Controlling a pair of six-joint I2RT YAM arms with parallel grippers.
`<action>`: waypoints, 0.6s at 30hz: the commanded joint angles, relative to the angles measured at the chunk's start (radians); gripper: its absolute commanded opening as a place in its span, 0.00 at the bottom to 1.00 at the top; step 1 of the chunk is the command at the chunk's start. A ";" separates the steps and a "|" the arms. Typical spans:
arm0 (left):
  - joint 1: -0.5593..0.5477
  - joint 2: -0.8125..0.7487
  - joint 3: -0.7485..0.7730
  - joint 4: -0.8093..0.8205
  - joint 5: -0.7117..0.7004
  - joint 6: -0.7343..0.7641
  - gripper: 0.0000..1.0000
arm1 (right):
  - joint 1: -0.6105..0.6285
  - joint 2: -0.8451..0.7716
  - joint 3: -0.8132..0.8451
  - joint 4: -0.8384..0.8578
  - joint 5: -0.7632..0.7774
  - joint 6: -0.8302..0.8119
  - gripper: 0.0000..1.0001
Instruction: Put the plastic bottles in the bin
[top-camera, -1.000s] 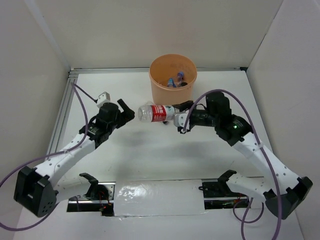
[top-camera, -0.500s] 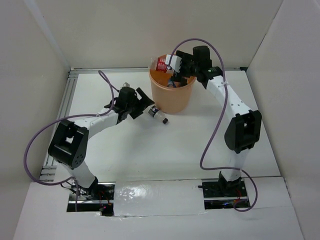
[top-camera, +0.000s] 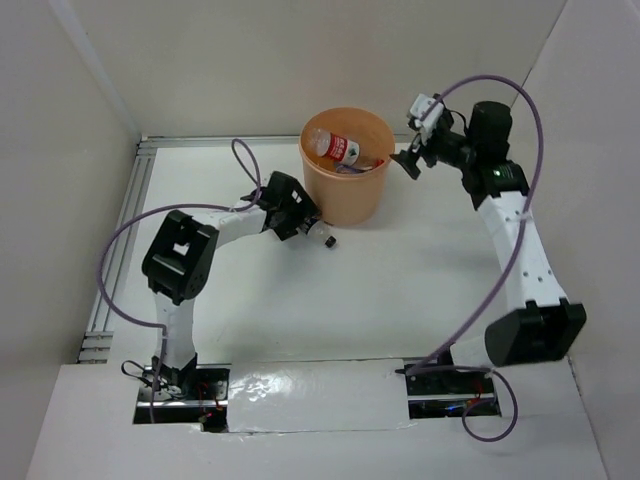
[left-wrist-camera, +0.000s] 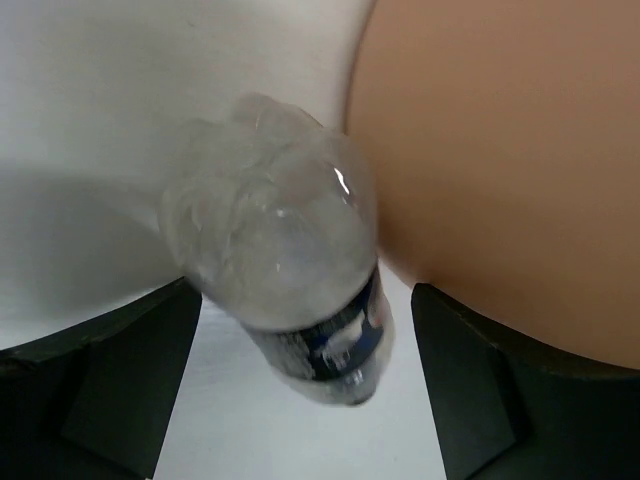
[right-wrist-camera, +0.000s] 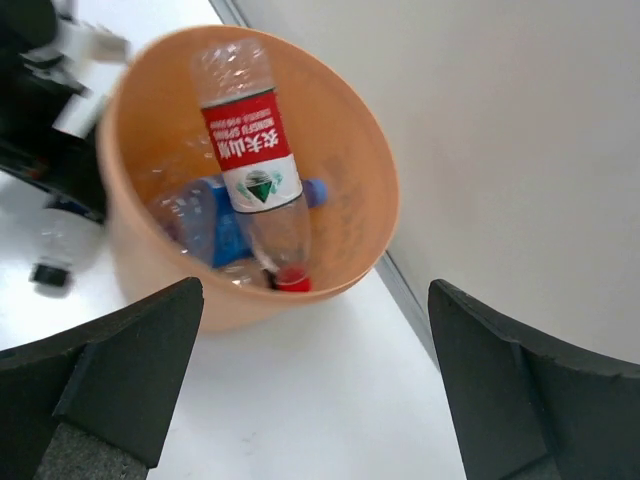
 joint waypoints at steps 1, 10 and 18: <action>-0.030 0.079 0.120 -0.099 -0.020 0.024 0.97 | -0.021 -0.128 -0.132 0.035 -0.089 0.076 1.00; -0.062 -0.126 -0.095 -0.088 -0.079 0.073 0.21 | -0.142 -0.316 -0.459 -0.056 -0.202 0.084 0.91; -0.120 -0.514 -0.075 0.117 -0.037 0.360 0.07 | -0.177 -0.413 -0.756 -0.188 -0.229 -0.083 0.32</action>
